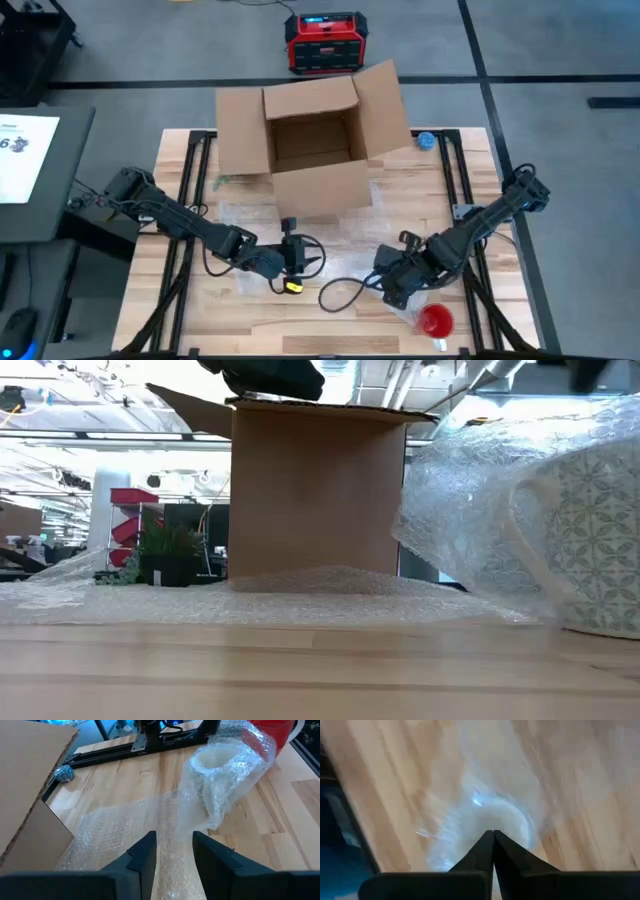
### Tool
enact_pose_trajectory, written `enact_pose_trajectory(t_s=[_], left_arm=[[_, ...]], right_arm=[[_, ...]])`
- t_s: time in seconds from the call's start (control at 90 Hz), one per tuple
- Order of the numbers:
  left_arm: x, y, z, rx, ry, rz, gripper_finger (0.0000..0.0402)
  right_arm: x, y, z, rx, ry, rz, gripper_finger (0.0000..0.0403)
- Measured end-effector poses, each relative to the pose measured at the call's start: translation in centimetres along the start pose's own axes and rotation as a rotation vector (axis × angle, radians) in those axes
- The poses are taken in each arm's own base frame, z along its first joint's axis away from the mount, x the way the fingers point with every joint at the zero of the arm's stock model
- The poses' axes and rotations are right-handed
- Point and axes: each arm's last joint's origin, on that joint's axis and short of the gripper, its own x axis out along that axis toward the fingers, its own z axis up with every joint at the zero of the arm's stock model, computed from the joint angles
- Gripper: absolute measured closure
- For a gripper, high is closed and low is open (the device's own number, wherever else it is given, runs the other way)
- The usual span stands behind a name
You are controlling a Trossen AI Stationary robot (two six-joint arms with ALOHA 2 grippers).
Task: Wrap mug
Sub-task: Wrap the green patterned mug into the bubble wrap
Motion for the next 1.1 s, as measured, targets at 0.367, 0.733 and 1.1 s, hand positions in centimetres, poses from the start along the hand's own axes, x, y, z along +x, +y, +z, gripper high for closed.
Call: enact_pose_trajectory(t_s=[0.367, 0.733, 1.1], left_arm=[[-0.1, -0.1, 0.0, -0.001, -0.001, -0.004, 0.0295], [-0.1, -0.1, 0.0, -0.004, -0.002, -0.004, 0.0295], [-0.1, -0.1, 0.0, -0.009, -0.001, -0.004, 0.0295]], right_arm=[[7.8, -2.8, -1.6, 0.054, 0.179, -0.044, 0.0403], [8.7, -3.6, -2.1, 0.069, 0.184, 0.016, 0.0403], [3.1, -0.4, -1.8, 0.036, 0.099, 0.065, 0.0403]])
